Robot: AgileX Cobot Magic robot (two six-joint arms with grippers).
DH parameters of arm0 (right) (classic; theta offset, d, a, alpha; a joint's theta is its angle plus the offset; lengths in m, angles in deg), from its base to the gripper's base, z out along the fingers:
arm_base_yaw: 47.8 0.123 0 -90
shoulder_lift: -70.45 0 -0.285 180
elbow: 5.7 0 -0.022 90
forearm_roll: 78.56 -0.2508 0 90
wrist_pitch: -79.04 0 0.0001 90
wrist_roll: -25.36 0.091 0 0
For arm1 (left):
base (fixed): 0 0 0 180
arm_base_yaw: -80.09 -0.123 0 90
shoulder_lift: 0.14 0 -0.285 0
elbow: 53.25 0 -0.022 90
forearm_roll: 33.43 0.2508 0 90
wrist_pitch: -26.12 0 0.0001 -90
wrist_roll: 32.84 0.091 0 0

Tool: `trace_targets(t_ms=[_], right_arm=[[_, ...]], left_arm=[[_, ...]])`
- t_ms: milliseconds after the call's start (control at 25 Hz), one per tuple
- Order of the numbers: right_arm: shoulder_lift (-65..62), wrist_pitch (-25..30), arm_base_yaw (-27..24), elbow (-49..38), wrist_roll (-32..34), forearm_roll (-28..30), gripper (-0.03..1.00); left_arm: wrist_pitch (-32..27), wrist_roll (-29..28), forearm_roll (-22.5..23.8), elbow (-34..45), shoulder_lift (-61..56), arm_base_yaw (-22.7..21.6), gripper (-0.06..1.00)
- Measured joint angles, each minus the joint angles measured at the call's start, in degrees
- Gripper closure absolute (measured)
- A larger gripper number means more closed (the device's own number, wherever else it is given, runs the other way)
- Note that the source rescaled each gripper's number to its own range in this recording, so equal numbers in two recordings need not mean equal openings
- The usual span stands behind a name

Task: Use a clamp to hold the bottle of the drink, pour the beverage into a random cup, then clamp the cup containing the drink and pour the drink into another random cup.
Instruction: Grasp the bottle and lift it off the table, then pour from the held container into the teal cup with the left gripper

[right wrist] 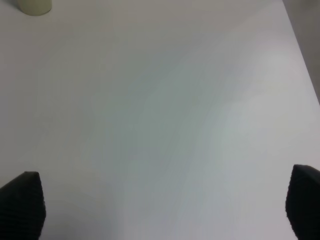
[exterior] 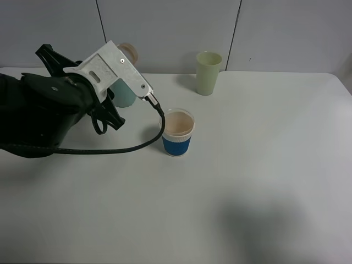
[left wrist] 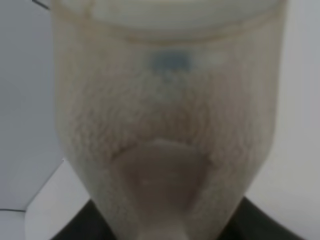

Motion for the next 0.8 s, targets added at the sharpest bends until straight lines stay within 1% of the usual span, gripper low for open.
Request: trace_targets(t_ms=[160,360,560,680,800], right_arm=[[0.00,0.00,0.00,0.00,0.00,0.00,0.08],[0.00,0.00,0.00,0.00,0.00,0.00,0.08],[0.00,0.00,0.00,0.00,0.00,0.00,0.08],[0.00,0.00,0.00,0.00,0.00,0.00,0.08],[0.00,0.00,0.00,0.00,0.00,0.00,0.08]], left_arm=[[0.67,2.01,-0.14,-1.30,2.29,0.02,0.90],[0.67,2.31,0.04,-1.58,3.87,0.12,0.90],[0.94,3.21,1.83,-1.58,6.05,1.33,0.90],[0.94,4.75,2.27,-1.59,7.88,1.44,0.90],[0.94,5.04,2.75,-1.64,9.66,1.57,0.90]])
